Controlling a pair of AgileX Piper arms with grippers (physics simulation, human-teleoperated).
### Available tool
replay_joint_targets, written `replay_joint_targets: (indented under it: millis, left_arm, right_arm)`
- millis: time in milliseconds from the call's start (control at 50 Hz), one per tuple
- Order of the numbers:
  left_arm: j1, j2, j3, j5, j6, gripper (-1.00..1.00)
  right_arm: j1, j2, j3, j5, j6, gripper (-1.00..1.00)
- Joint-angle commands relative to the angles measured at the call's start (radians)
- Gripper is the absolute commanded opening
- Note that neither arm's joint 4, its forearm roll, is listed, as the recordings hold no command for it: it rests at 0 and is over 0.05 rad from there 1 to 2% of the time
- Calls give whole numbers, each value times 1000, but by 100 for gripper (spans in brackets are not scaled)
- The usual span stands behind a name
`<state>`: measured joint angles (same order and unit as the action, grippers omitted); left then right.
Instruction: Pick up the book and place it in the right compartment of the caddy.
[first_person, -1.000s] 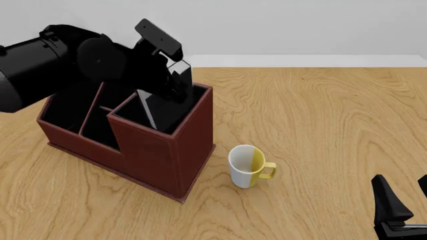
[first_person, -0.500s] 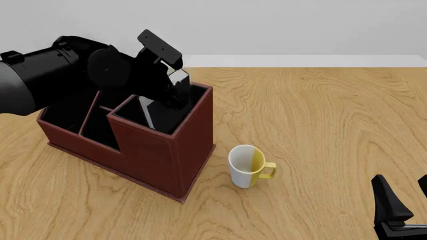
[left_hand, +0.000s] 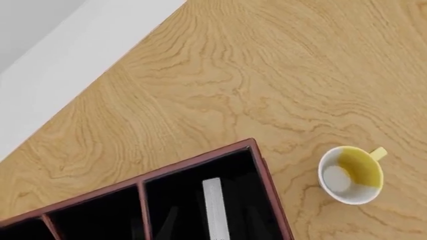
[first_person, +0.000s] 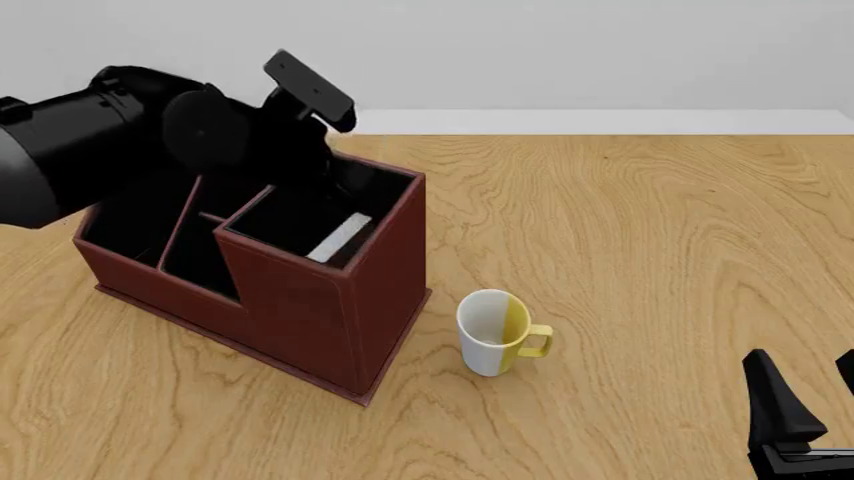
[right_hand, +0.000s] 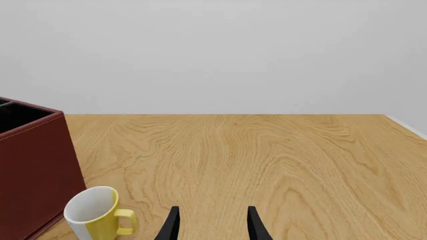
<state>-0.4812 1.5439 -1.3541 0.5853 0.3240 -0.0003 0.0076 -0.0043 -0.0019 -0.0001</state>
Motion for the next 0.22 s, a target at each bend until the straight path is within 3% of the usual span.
replay_joint_targets:
  millis: [20, 220]
  left_arm:
    - [2, -25, -18, 19, -5, 100]
    - [6, -106, -3, 16, -15, 100]
  right_arm:
    - [0, 0, 0, 0, 0, 100]
    - [0, 0, 0, 0, 0, 100]
